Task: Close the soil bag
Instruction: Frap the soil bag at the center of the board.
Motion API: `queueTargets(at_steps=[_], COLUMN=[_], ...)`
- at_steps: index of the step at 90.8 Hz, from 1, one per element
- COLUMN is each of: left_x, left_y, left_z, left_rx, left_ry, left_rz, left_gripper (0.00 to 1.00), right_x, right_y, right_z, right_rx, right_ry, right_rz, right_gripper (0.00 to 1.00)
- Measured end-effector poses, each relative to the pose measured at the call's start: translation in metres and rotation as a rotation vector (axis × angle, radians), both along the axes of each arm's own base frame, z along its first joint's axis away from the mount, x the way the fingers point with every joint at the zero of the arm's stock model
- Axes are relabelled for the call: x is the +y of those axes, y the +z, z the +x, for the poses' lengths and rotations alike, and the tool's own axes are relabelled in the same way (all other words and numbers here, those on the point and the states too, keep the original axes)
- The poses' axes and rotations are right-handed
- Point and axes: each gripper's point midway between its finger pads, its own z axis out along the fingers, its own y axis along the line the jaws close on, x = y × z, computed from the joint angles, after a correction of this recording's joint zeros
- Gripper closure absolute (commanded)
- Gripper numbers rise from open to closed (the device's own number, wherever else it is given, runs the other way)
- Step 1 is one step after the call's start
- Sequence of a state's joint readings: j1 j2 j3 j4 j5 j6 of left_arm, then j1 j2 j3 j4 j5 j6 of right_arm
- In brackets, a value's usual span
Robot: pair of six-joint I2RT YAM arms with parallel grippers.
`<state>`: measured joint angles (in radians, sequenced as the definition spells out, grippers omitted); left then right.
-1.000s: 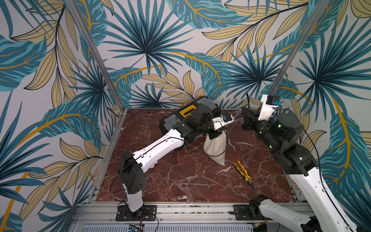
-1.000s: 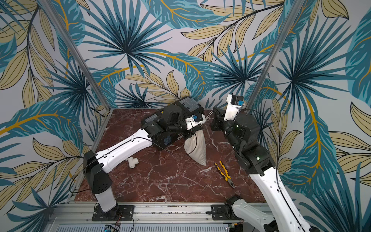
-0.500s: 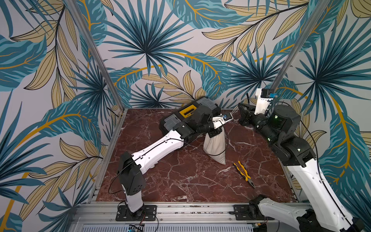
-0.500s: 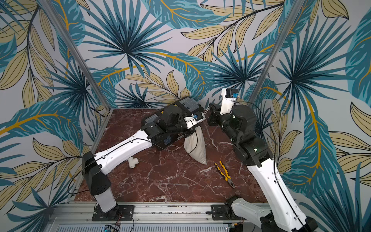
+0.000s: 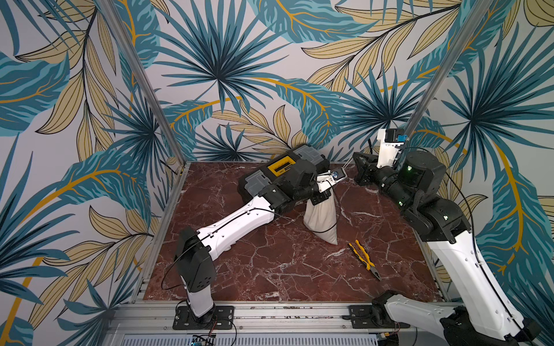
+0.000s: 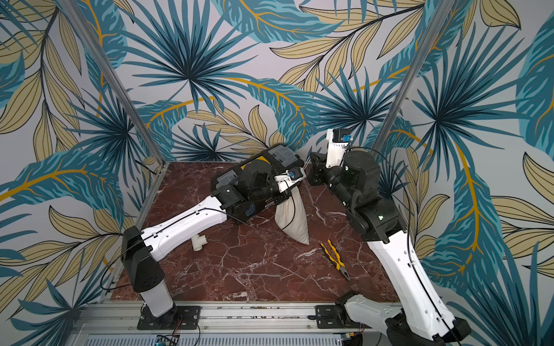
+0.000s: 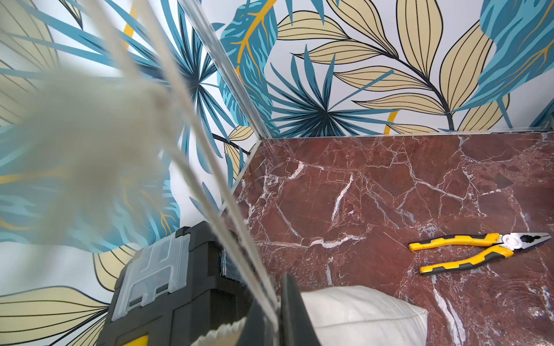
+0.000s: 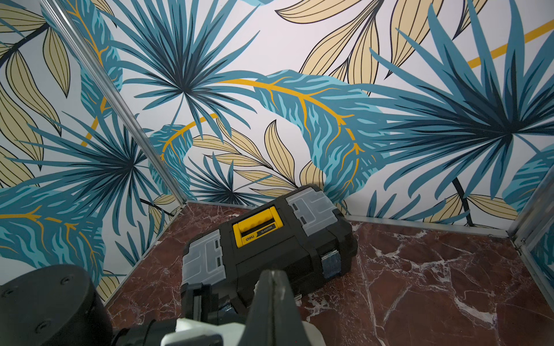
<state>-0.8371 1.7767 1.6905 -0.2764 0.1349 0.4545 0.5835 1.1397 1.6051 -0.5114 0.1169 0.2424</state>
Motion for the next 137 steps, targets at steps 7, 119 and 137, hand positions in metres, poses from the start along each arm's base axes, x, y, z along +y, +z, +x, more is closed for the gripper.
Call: queueTargets(at_steps=[7, 119, 137], left_x=[0.0, 0.017, 0.019], left_y=[0.0, -0.037, -0.071], left_z=[-0.001, -0.013, -0.012], left_rx=[-0.002, 0.139, 0.207], left_ry=[-0.001, 0.041, 0.058], left_rz=[-0.003, 0.052, 0.127], left_gripper=[0.89, 0.79, 0.88], right_x=[0.0, -0.018, -0.027], right_y=[0.001, 0.031, 0.046], right_z=[-0.001, -0.014, -0.021], right_rx=[0.002, -0.092, -0.139], right_ry=[0.002, -0.045, -0.064], right_rz=[-0.001, -0.01, 0.028], right_gripper=[1.0, 1.0, 1.0])
